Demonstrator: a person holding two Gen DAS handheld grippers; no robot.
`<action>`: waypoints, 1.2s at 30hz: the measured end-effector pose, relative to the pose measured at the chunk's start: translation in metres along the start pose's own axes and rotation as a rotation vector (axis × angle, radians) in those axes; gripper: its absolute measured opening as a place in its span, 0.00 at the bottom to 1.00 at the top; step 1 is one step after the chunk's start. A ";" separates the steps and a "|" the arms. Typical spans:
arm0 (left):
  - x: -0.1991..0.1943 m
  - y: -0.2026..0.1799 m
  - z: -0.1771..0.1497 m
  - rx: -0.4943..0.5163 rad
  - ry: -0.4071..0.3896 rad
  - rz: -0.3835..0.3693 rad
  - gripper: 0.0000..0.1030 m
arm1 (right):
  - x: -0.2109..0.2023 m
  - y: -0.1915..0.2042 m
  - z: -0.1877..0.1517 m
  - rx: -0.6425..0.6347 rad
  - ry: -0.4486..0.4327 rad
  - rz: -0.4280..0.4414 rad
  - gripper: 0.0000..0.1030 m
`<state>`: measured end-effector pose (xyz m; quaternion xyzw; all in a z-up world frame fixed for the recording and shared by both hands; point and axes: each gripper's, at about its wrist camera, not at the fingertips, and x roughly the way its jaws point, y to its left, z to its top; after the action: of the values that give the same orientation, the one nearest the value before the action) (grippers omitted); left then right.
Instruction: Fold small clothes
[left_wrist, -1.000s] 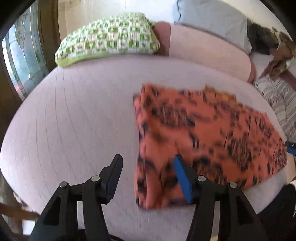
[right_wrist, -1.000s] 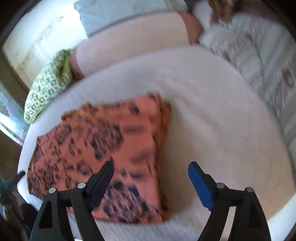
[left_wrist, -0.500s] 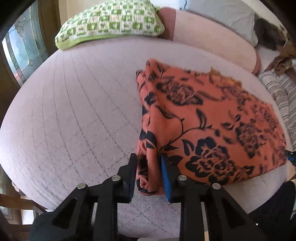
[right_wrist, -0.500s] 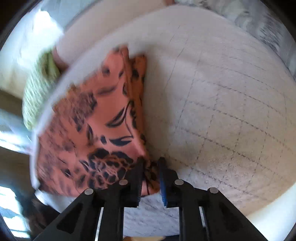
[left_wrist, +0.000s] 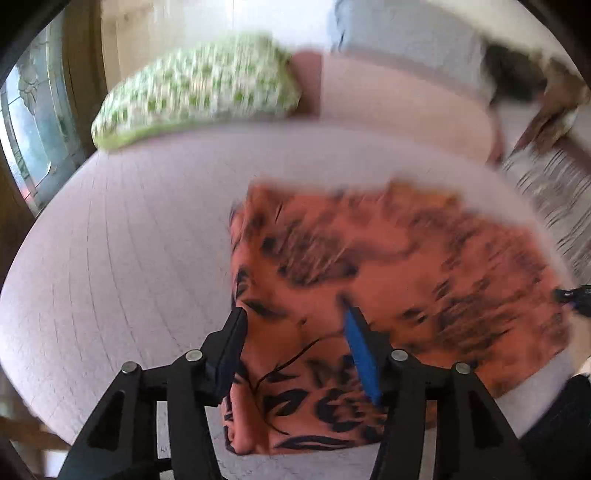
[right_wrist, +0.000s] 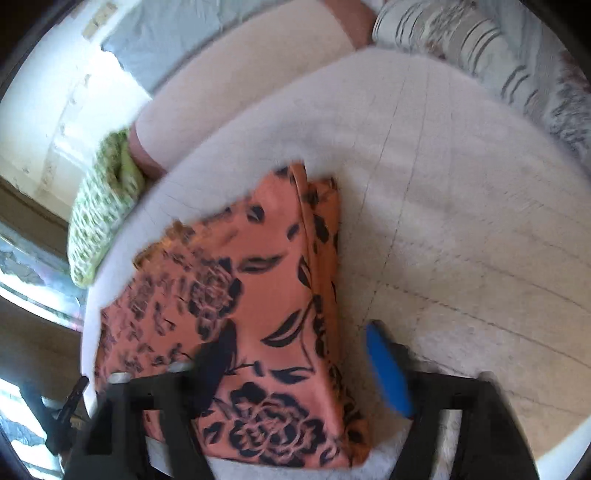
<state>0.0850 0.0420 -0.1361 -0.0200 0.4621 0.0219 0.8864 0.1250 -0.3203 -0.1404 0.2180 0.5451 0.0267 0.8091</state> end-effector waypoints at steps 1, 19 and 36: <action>0.011 0.004 -0.004 -0.012 0.027 0.023 0.54 | 0.002 -0.004 -0.002 0.015 -0.005 -0.007 0.14; 0.014 -0.016 0.014 0.045 -0.015 -0.049 0.60 | 0.043 0.006 0.085 -0.012 -0.004 0.034 0.44; 0.005 -0.008 0.009 0.026 -0.020 -0.101 0.62 | -0.014 -0.015 0.054 0.120 -0.104 0.138 0.67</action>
<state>0.0956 0.0345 -0.1347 -0.0317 0.4517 -0.0286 0.8912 0.1645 -0.3553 -0.1175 0.3042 0.4868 0.0383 0.8179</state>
